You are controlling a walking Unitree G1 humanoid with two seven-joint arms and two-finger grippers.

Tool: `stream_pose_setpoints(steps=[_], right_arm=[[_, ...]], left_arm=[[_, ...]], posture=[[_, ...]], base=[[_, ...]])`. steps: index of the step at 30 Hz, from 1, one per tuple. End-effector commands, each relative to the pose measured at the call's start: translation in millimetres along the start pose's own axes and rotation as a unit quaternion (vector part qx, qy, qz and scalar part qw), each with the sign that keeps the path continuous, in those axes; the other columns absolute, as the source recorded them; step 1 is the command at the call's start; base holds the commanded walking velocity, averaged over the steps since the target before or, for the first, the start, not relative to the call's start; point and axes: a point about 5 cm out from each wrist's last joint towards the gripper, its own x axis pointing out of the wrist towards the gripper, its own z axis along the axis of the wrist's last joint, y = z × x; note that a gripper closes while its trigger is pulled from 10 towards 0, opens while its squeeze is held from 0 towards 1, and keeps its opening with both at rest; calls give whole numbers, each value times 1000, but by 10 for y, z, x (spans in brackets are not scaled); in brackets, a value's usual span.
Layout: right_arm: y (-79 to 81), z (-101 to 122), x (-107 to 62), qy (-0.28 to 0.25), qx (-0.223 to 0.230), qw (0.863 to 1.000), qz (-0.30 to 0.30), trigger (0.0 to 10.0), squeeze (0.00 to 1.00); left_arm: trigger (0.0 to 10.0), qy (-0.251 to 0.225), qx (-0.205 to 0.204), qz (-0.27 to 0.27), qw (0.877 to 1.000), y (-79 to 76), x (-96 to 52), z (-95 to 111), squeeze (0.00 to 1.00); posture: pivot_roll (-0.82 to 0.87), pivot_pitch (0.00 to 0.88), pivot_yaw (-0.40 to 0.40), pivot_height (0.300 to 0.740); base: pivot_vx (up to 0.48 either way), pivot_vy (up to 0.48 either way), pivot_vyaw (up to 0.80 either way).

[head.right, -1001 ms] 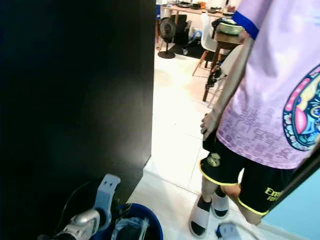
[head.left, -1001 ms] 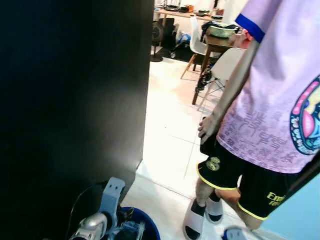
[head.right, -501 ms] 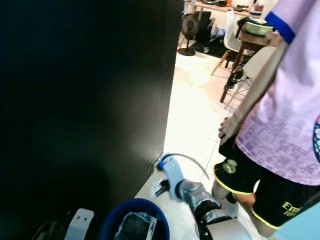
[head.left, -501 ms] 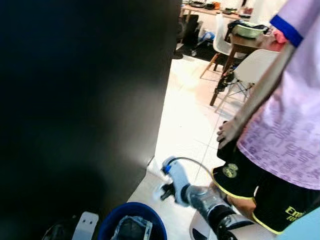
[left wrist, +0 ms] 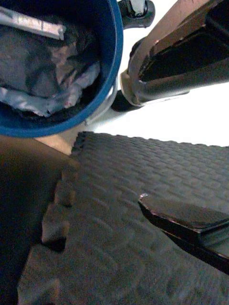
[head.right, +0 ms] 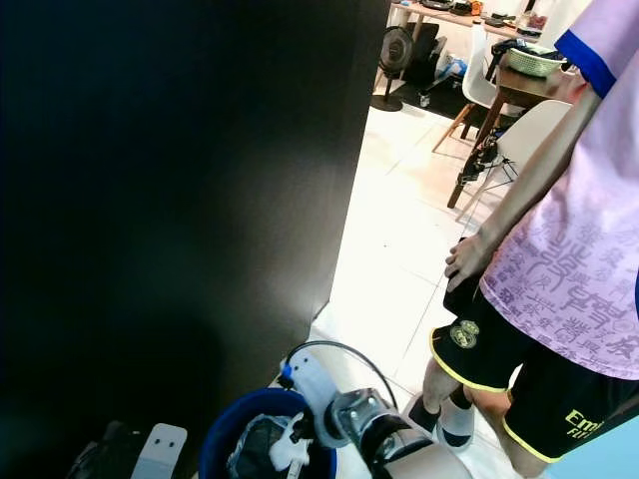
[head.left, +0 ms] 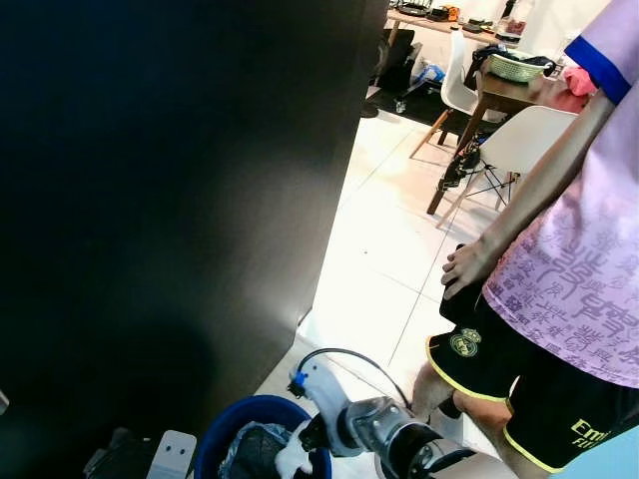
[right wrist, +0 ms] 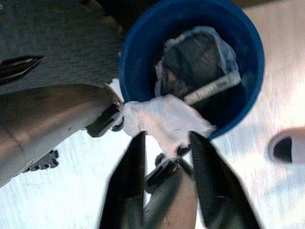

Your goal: Clean up the room

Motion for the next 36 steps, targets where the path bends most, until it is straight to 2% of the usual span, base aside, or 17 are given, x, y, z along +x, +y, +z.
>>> stream_pose_setpoints(steps=[1, 6, 10, 15, 16, 17, 18, 23, 25, 28, 29, 30, 31, 33, 34, 35, 36], right_arm=[[109, -48, 55, 5, 26, 999, 23, 10000, 1000], [132, -41, 60, 6, 31, 999, 33, 10000, 1000], [99, -52, 44, 6, 37, 999, 28, 10000, 1000], [5, -49, 11, -15, 60, 998, -2, 10000, 1000], [-65, -72, -17, -25, 76, 997, -21, 10000, 278], [-110, -91, -36, -30, 86, 995, -33, 10000, 278], [-152, -118, -56, -33, 95, 994, -43, 10000, 0], [-240, -165, -98, -43, 110, 991, -64, 10000, 0], [-455, -335, -209, -55, 154, 977, -134, 10000, 0], [-543, -468, -264, -51, 174, 969, -166, 10000, 0], [-635, -1008, -374, 3, 214, 950, -227, 10000, 0], [-635, -1008, -374, 3, 214, 950, -227, 10000, 0], [-634, -1219, -415, 28, 225, 943, -245, 10000, 0], [-634, -1219, -415, 28, 225, 943, -245, 10000, 0], [-601, -1445, -452, 57, 233, 937, -255, 10000, 0], [-601, -1445, -452, 57, 233, 937, -255, 10000, 0], [-535, -1686, -484, 88, 242, 931, -260, 10000, 0]], left_arm=[[10000, 9, 12, -2, 1000, -45, -9, -33, 0], [10000, 9, 23, -5, 1000, -107, -10, -7, 0], [10000, 23, 33, 1, 999, 103, -24, -161, 0], [10000, 31, 36, 5, 999, 212, -38, -240, 0], [10000, 36, 38, 6, 999, 255, -47, -281, 0], [10000, 38, 39, 7, 998, 280, -54, -306, 0], [10000, 41, 40, 8, 998, 303, -60, -328, 0], [10000, 45, 40, 10, 998, 357, -74, -377, 0], [10000, 54, 12, 15, 998, 455, -104, -468, 0], [10000, 63, 2, 20, 998, 503, -118, -513, 0], [10000, 80, -14, 17, 997, 508, -125, -553, 0], [10000, 80, -14, 17, 997, 508, -125, -553, 0], [10000, 85, -16, 13, 996, 494, -124, -556, 0], [10000, 85, -16, 13, 996, 494, -124, -556, 0], [10000, 89, -14, 7, 996, 465, -121, -554, 0], [10000, 89, -14, 7, 996, 465, -121, -554, 0], [10000, 92, -12, 2, 996, 434, -119, -555, 0]], posture=[[215, 95, -157, 740], [218, 93, -157, 740], [215, 87, -155, 740], [207, 80, -151, 740], [207, 80, -151, 740], [207, 80, -151, 740], [199, 73, -148, 740], [194, 72, -144, 740], [188, 57, -142, 740], [170, 45, -134, 740], [142, 38, -116, 740], [142, 38, -116, 740], [142, 38, -116, 740], [142, 38, -116, 740], [130, 35, -108, 740], [130, 35, -108, 740], [116, 33, -98, 740]], base=[[0, 0, 0], [0, 0, 0], [0, 0, 0], [0, 0, 0], [0, 0, 0], [0, 0, 0], [0, 0, 0], [0, 0, 0], [0, 0, 0], [-170, 0, 0], [-337, 0, 0], [-337, 0, 0], [-337, 0, 0], [-337, 0, 0], [-345, 0, 0], [-345, 0, 0], [-349, 0, 0]])
